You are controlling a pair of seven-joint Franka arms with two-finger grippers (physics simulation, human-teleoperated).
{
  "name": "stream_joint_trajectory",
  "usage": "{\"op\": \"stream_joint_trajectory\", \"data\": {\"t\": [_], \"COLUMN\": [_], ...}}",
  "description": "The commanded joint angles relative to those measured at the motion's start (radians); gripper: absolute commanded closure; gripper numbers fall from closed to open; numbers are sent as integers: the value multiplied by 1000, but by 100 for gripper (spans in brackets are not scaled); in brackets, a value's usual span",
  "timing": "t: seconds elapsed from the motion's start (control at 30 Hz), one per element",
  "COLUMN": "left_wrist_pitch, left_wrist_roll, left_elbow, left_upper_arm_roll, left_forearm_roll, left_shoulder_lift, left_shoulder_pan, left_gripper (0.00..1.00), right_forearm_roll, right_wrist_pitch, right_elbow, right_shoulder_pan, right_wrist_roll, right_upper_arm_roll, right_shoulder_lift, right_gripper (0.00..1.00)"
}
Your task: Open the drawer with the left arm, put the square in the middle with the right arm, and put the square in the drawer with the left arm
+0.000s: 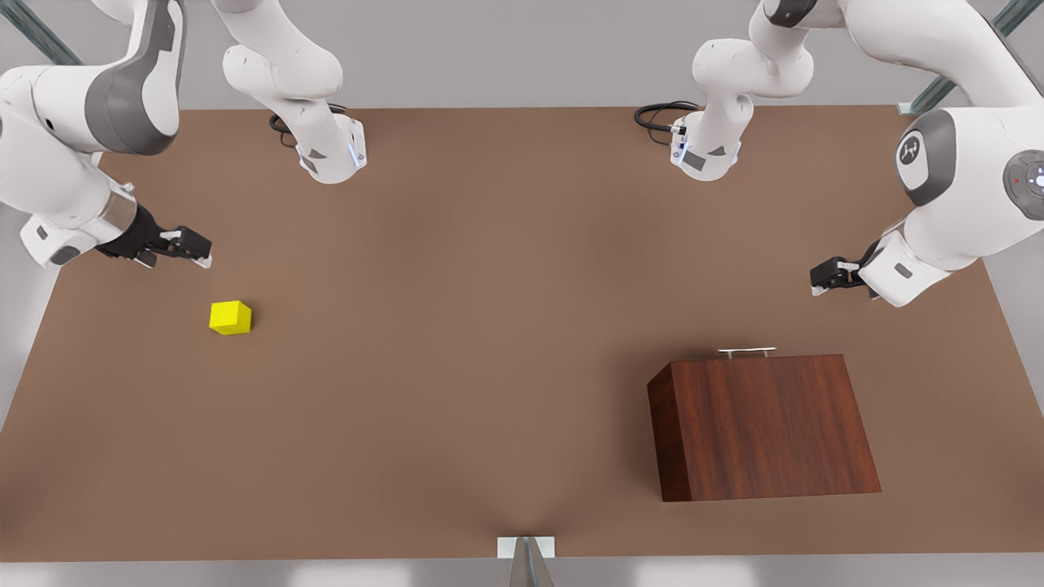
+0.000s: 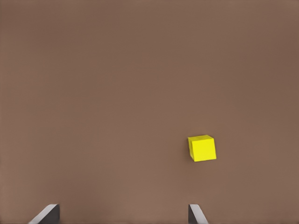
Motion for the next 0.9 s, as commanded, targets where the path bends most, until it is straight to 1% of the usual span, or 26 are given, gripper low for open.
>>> {"op": "stream_joint_trajectory", "data": {"t": [0.0, 0.03, 0.07, 0.1, 0.13, 0.2, 0.27, 0.3, 0.33, 0.37, 0.43, 0.53, 0.57, 0.7, 0.73, 0.87], "left_wrist_pitch": [-2, -42, -53, 41, 192, 676, 805, 869, 898, 950, 1045, 1147, 1147, 1201, 1222, 1274], "left_wrist_roll": [-1, -5, -228, -635, -862, -1383, -1533, -1550, -1565, -1570, -1571, -1568, -1567, -1558, -1558, -1556], "left_elbow": [-1, -49, -182, -300, -432, -771, -866, -919, -931, -951, -995, -1052, -1052, -1052, -1054, -1074], "left_upper_arm_roll": [0, 2, 0, -3, -20, -26, -24, -23, -21, -21, -21, -23, -23, -24, -26, -26], "left_forearm_roll": [2, 1, -9, -44, -65, -67, -67, -65, -65, -58, -56, -55, -55, -55, -53, -53], "left_shoulder_lift": [0, -8, -29, -46, -95, -221, -246, -270, -269, -261, -246, -235, -233, -204, -192, -178], "left_shoulder_pan": [0, 0, -1, -3, -3, -5, -3, 0, 9, 9, 11, 11, 11, 11, 11, 11], "left_gripper": [0, 0, 0, 0, 0, 0, 0, 0, 0, 0, 0, 0, 0, 0, 0, 0], "right_forearm_roll": [0, -2, 0, -2, -2, -6, -6, -6, -6, -32, -34, -71, -71, -89, -89, -89], "right_wrist_pitch": [-1, -2, -2, -1, 1, 2, 39, 120, 173, 203, 346, 392, 409, 395, 391, 362], "right_elbow": [0, 0, 3, 6, 5, 0, -11, -67, -95, -100, -210, -262, -282, -342, -359, -371], "right_shoulder_pan": [-33, -31, -30, -25, -25, -24, -33, -39, -41, -39, -36, -25, -34, -45, -47, -64], "right_wrist_roll": [-1, -6, -11, -8, -11, -14, -14, -15, -32, -64, -67, -72, -74, -72, -72, -86], "right_upper_arm_roll": [0, 0, 0, 1, 1, 3, 3, 1, 1, 0, 1, 4, 4, -10, -28, -31], "right_shoulder_lift": [0, 0, 5, 15, 29, 37, 83, 103, 116, 161, 173, 207, 224, 228, 225, 227], "right_gripper": [0, 0, 0, 0, 0, 0, 0, 0, 0, 0, 0, 0, 0, 0, 0, 0]}}
